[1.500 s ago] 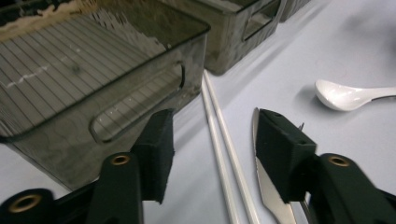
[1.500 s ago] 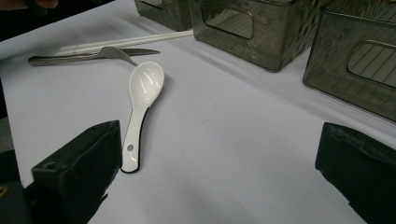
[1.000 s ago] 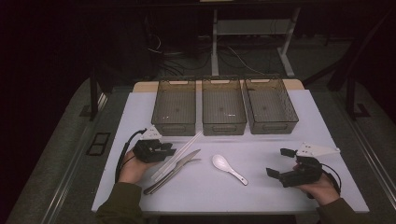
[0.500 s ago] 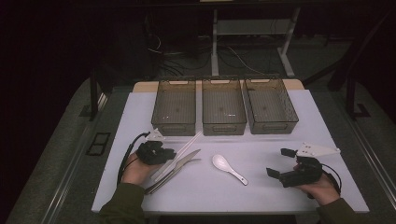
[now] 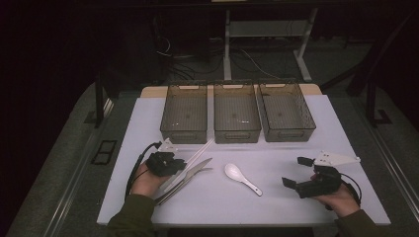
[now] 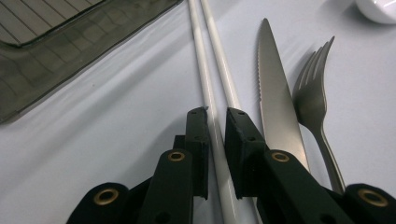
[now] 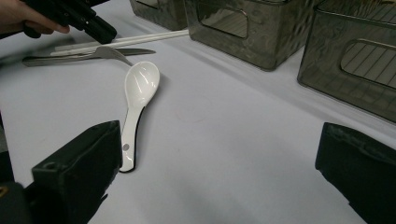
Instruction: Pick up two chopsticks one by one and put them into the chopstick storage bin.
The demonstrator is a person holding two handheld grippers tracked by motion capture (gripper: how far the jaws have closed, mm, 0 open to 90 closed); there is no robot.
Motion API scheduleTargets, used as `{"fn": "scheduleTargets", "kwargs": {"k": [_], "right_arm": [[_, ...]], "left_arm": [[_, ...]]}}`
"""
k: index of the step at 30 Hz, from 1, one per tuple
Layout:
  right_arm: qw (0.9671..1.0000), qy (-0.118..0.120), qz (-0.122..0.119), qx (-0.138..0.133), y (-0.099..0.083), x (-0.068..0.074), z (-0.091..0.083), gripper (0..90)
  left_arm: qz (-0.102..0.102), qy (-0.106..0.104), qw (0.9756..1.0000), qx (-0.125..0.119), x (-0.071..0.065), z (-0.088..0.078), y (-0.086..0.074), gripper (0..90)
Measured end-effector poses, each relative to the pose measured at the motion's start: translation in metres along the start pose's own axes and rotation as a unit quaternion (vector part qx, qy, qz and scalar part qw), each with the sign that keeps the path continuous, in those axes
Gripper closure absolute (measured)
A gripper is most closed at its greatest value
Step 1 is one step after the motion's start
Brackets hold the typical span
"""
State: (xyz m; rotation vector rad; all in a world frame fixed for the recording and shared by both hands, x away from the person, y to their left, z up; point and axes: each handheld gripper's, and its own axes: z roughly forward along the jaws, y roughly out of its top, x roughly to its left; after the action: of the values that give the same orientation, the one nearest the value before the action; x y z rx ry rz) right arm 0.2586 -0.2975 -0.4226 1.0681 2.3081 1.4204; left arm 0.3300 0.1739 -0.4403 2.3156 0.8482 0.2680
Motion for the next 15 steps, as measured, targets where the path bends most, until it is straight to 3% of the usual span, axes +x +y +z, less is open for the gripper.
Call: {"fn": "scheduleTargets", "kwargs": {"k": [5,10,15], "right_arm": [[1.0,0.0,-0.003,0.0,-0.0002,0.0003,0.0006,0.8],[1.0,-0.001,-0.003,0.0,-0.0002,0.0002,0.0003,0.8],[1.0,0.0,-0.003,0.0,-0.0003,0.0004,0.0001,0.8]], "left_arm": [[0.004,0.013,0.9999,-0.001,-0.0034,0.0006,-0.0002,82.5],[-0.016,0.008,0.9998,-0.004,-0.0013,0.0002,-0.001,83.4],[-0.024,0.009,0.9997,-0.005,-0.0004,0.0002,-0.0007,84.3]]}}
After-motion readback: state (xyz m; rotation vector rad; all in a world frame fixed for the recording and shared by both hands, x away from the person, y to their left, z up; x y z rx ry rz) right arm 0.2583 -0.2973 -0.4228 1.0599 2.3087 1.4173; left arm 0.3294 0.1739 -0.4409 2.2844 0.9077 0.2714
